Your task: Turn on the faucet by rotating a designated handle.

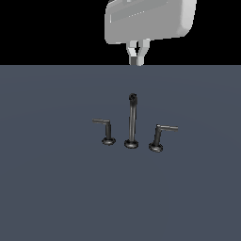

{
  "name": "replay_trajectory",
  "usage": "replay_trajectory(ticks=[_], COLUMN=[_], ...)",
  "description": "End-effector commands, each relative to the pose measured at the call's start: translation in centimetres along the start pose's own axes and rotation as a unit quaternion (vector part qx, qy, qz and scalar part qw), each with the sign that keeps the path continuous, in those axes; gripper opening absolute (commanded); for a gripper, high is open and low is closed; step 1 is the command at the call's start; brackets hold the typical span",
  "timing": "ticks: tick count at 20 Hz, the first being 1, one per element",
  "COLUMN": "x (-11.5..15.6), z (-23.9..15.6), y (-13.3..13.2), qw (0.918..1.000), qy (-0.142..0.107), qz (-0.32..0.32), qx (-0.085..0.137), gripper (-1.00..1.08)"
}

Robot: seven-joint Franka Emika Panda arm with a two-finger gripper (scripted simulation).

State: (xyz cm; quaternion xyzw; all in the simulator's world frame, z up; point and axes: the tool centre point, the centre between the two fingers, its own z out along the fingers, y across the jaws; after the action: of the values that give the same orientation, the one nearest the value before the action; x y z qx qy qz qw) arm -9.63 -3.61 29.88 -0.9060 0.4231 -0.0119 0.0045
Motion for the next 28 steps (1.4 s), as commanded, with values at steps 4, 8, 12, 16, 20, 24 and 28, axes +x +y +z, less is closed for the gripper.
replay_trajectory(ticks=[4, 8, 12, 16, 20, 24, 28], x=[2.9, 5.0, 7.3, 9.7, 11.8, 13.5, 14.8], z=[3.8, 6.5, 9.4, 12.4, 15.1, 17.3, 19.0], y=[-0.7, -0.8, -0.7, -0.2, 0.5, 1.3, 2.0], qw=[0.9969, 0.9907, 0.9809, 0.9667, 0.9501, 0.9337, 0.9200], qy=[-0.001, -0.001, -0.002, -0.002, -0.002, -0.002, -0.003], qz=[0.079, 0.136, 0.195, 0.256, 0.312, 0.358, 0.392], qx=[-0.002, -0.003, -0.005, -0.008, -0.010, -0.011, -0.012], gripper=[-1.00, -1.00, -1.00, -1.00, -1.00, -1.00, -1.00])
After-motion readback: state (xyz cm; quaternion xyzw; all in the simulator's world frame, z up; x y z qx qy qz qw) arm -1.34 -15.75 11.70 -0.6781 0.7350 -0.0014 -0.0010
